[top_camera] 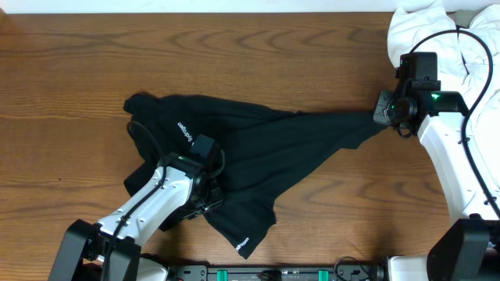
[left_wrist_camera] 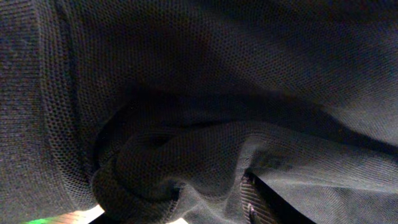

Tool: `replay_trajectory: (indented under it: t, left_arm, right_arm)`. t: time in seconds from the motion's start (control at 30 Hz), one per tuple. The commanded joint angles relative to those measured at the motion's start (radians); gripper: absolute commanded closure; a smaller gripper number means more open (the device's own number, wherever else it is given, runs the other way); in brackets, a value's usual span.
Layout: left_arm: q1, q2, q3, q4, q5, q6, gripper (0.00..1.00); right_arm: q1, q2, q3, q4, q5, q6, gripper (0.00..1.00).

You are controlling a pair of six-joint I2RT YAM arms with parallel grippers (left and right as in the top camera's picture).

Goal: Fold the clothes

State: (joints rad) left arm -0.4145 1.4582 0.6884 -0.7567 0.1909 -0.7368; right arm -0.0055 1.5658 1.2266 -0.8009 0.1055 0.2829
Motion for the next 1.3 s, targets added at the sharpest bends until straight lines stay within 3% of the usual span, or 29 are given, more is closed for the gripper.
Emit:
replay_trajectory:
  t: [0.0, 0.4, 0.7, 0.8, 0.97, 1.27]
  left_arm:
    - [-0.001, -0.009, -0.002, 0.0, -0.016, -0.009, 0.55]
    - [-0.001, -0.009, -0.002, 0.023, 0.186, -0.01, 0.55]
    - [-0.001, -0.009, -0.002, 0.022, 0.194, -0.021, 0.54]
    - [-0.001, -0.009, -0.002, 0.034, 0.163, -0.021, 0.54]
    - [-0.001, -0.009, -0.002, 0.045, -0.01, -0.021, 0.54]
    - [-0.001, -0.009, -0.002, 0.086, -0.065, -0.021, 0.55]
  right_arm:
    - [-0.009, -0.014, 0.0, -0.003, 0.018, -0.011, 0.99]
    - [-0.009, -0.014, 0.0, -0.002, 0.018, -0.011, 0.99]
    - [-0.009, -0.014, 0.0, -0.003, 0.018, -0.011, 0.99]
    - [-0.009, -0.014, 0.0, -0.003, 0.018, -0.011, 0.99]
    - [-0.009, -0.014, 0.0, -0.004, 0.019, -0.011, 0.99]
    - [-0.009, -0.014, 0.0, -0.004, 0.019, -0.011, 0.99]
